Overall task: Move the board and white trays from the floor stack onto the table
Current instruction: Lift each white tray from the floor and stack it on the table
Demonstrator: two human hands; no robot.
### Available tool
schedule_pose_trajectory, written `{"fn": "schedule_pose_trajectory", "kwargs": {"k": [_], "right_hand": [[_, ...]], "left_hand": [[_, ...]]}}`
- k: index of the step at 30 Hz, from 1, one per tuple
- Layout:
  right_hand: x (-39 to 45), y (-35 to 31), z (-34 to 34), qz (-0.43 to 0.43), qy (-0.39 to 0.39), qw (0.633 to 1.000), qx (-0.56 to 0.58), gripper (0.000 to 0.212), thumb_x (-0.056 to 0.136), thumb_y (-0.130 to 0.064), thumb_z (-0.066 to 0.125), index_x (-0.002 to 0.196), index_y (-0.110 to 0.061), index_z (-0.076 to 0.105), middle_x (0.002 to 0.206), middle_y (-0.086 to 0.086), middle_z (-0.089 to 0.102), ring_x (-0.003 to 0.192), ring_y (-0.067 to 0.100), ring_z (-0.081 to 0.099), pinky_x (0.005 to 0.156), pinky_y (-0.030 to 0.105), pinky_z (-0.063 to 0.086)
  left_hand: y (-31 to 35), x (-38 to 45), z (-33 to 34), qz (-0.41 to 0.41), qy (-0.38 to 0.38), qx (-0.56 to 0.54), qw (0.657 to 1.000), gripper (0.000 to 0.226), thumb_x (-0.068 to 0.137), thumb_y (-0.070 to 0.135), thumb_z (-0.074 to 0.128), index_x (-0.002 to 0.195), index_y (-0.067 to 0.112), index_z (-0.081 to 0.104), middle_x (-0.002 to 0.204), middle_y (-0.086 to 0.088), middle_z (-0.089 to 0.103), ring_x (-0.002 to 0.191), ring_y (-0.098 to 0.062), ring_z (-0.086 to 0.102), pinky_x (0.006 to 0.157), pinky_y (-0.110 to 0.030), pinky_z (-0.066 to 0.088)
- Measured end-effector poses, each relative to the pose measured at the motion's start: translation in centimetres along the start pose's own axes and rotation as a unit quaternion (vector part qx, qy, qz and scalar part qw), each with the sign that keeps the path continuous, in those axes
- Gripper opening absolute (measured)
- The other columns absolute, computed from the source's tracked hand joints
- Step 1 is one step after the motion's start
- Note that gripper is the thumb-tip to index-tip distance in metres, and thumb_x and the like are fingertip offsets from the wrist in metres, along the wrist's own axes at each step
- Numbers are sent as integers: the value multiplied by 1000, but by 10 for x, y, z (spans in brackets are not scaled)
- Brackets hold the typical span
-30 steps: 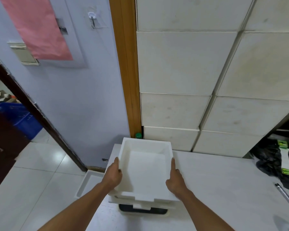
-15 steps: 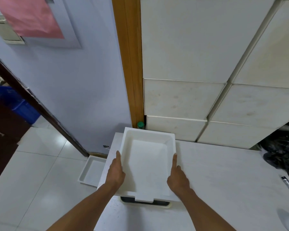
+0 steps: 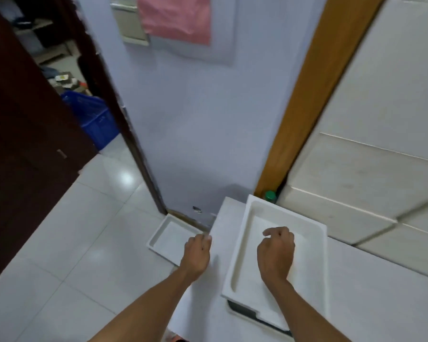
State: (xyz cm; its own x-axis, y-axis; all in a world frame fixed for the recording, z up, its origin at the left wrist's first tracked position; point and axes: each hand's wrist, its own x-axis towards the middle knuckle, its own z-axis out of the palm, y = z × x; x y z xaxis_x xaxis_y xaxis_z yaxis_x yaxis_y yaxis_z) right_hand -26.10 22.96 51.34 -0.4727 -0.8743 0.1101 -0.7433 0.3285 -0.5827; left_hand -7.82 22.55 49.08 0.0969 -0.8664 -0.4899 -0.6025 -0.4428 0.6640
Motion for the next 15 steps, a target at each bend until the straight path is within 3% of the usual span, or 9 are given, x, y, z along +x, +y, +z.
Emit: {"fn": "schedule_pose_trajectory", "kwargs": {"k": [2,5,8,12,15], "right_hand": [[-9,-35,30,-46,-24,998,43,29,69,19,54,73,-5,69,85,5,60,84,25,55,67,37,51],[-18,-88,77,-80,-83,989,94,23,79,12,54,75,-8,66,87,0,55,81,10,47,67,14,39],[-27,-128,132,-104,-151,978,102,20,84,5,53,79,-7,67,92,-1,52,87,9,47,70,18,39],[-36,-149,205,-105,-264,957,56,24,83,7,49,82,-7,69,94,0,57,91,9,47,65,8,35],[-42,-145,258,-44,-304,951,30,24,83,5,49,79,-8,69,91,1,59,90,14,53,64,17,38]], "left_hand": [[-29,13,-23,-33,16,17,999,48,101,38,31,131,6,51,141,-14,46,133,-30,38,108,-39,32],[-78,36,-58,-84,38,17,996,48,100,37,30,111,3,62,128,-18,53,129,-34,42,105,-42,38],[-121,59,-89,-139,55,32,988,45,101,35,30,119,4,58,135,-18,46,133,-33,34,106,-42,35],[-172,91,-113,-189,55,43,979,43,101,32,30,125,6,54,137,-17,42,133,-30,31,103,-42,36],[-208,127,-115,-210,51,50,975,38,100,27,33,122,6,55,132,-18,46,128,-31,35,99,-38,38]]}}
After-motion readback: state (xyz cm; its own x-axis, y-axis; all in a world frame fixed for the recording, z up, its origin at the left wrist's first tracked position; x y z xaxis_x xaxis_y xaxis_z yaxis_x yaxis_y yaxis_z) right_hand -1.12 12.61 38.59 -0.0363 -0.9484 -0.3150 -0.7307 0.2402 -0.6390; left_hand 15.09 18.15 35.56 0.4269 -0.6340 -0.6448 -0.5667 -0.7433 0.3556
